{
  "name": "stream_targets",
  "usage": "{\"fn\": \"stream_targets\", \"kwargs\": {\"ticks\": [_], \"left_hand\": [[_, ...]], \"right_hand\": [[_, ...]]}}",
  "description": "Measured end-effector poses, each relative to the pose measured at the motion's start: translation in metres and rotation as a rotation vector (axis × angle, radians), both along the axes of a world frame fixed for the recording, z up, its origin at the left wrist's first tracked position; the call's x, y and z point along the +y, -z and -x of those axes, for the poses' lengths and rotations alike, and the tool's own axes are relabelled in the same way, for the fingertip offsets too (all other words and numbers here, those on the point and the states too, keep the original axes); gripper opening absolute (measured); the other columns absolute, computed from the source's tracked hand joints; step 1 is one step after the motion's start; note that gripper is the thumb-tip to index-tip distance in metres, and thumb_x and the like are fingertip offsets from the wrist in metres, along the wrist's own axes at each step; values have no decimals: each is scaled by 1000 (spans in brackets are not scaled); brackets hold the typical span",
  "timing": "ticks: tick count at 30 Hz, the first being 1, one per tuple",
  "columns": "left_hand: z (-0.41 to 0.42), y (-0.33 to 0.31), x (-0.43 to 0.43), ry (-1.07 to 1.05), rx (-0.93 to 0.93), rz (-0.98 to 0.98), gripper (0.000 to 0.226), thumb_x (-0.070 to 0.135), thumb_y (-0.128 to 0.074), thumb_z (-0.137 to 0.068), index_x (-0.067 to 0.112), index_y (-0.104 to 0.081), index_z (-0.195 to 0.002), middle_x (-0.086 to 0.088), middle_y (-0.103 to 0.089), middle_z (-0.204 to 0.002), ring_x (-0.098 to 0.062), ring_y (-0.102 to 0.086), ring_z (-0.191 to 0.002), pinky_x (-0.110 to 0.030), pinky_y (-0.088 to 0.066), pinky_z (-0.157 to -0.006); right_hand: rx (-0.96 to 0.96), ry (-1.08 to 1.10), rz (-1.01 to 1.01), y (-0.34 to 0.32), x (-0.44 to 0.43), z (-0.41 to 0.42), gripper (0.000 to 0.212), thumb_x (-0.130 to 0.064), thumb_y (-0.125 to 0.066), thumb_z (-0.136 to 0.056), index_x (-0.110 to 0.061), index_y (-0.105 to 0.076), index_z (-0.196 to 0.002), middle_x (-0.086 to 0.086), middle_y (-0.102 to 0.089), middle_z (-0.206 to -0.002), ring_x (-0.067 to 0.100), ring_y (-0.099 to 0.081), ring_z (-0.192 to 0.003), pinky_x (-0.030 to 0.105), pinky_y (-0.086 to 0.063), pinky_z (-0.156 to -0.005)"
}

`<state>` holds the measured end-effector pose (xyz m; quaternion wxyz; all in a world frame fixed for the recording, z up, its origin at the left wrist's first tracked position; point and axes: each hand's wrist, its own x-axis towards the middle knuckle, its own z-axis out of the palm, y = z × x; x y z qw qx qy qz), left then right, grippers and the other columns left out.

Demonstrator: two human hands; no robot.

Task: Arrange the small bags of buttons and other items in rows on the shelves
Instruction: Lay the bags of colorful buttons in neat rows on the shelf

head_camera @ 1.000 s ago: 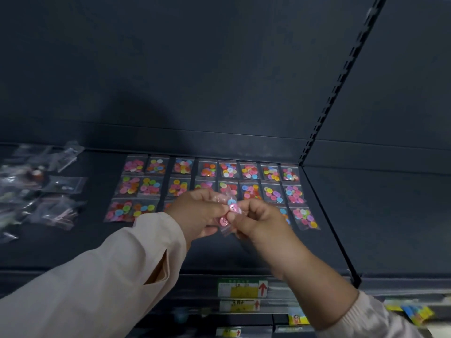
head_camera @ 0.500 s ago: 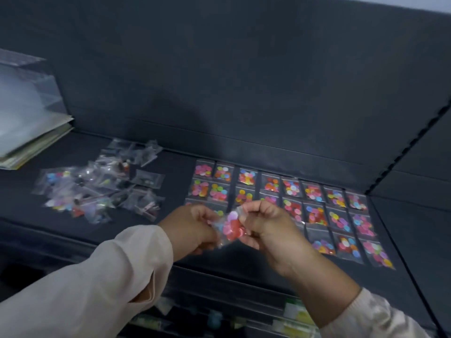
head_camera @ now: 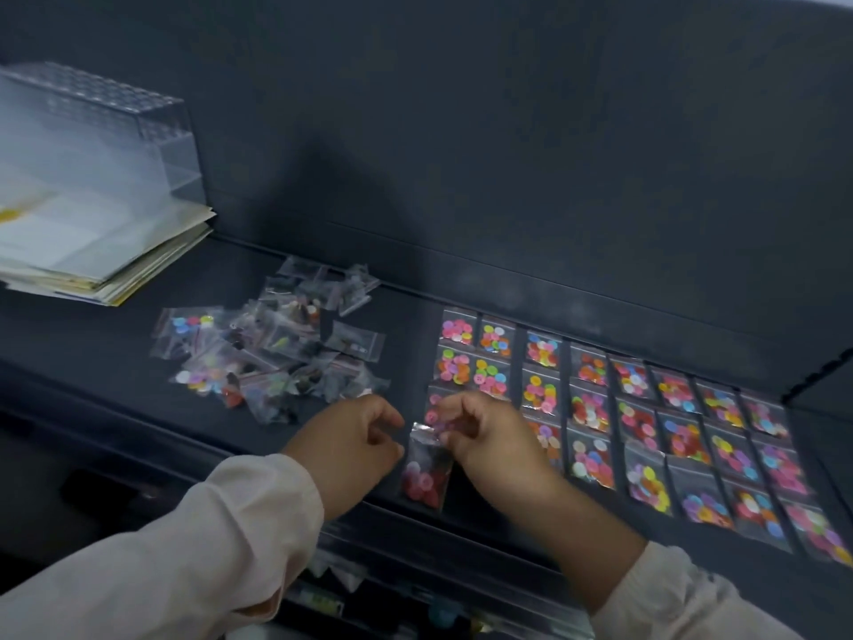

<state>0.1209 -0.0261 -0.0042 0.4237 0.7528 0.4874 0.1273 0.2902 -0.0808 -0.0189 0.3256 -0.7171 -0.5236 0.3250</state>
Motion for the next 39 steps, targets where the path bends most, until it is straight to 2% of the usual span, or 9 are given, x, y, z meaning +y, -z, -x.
{"fn": "stream_targets", "kwargs": {"ticks": [3, 6, 12, 19, 23, 30, 34, 36, 39], "left_hand": [[2, 6, 1, 66, 34, -89, 15, 22, -61, -87, 34, -55, -94, 16, -61, -90, -7, -60, -89, -28, -49, -87], [1, 9, 0, 186, 30, -226, 14, 21, -58, -88, 27, -62, -100, 10, -61, -97, -8, -57, -94, -28, -46, -89], [0, 19, -2, 535, 73, -369, 32, 17, -42, -93, 25, -62, -117, 11, -59, -122, -8, -46, -115, -26, -36, -101], [-3, 20, -1, 593, 106, -404, 37, 16, -42, -96, 29, -55, -128, 15, -53, -133, -7, -43, -121, -16, -30, -101], [-2, 20, -1, 598, 98, -411, 38, 15, -43, -95, 28, -55, -129, 13, -52, -134, -8, -43, -123, -15, -28, -104], [15, 13, 8, 418, 134, -442, 48, 35, -44, -96, 36, -31, -143, 14, -23, -153, -3, -17, -140, -12, -10, -107], [40, 2, 27, 259, 149, -544, 54, 48, -38, -89, 29, -42, -138, 9, -36, -147, -9, -30, -135, -12, -13, -103], [57, -3, 38, 196, 183, -571, 58, 45, -39, -81, 24, -51, -133, 3, -46, -141, -16, -41, -130, -19, -22, -104], [85, -2, 58, 103, 257, -618, 51, 39, -48, -78, 16, -61, -121, -7, -59, -127, -27, -55, -117, -33, -38, -101]], "right_hand": [[-434, -70, -166, -4, -13, -2, 32, -11, -56, -89, -23, -62, -118, -10, -58, -119, 10, -52, -110, 18, -40, -93], [-565, -268, -291, -1, -28, -3, 29, -6, -56, -85, -19, -67, -109, -3, -67, -110, 16, -59, -102, 27, -49, -89], [-642, -415, -247, 14, -42, -6, 38, -8, -58, -76, -20, -69, -110, -5, -69, -110, 13, -63, -97, 27, -52, -89], [-664, -409, -252, 18, -43, -8, 43, -5, -61, -73, -20, -66, -114, -4, -69, -108, 15, -65, -95, 24, -47, -88], [-676, -416, -211, 20, -45, -9, 42, -7, -58, -76, -20, -66, -116, -3, -68, -112, 16, -64, -99, 24, -44, -92], [-674, -328, -270, 11, -24, 0, 33, -13, -55, -85, -17, -65, -117, 2, -65, -120, 21, -61, -109, 36, -46, -98], [-730, -355, -245, -4, 8, 22, 40, -31, -38, -91, -18, -63, -120, 1, -62, -125, 21, -56, -116, 28, -31, -104], [-726, -395, -218, -11, 26, 39, 42, -33, -38, -94, -21, -54, -130, -1, -52, -137, 20, -44, -127, 24, -20, -106], [-719, -493, -190, -11, 54, 63, 44, -29, -43, -96, -22, -42, -139, 0, -36, -148, 21, -31, -135, 25, -18, -109]]}}
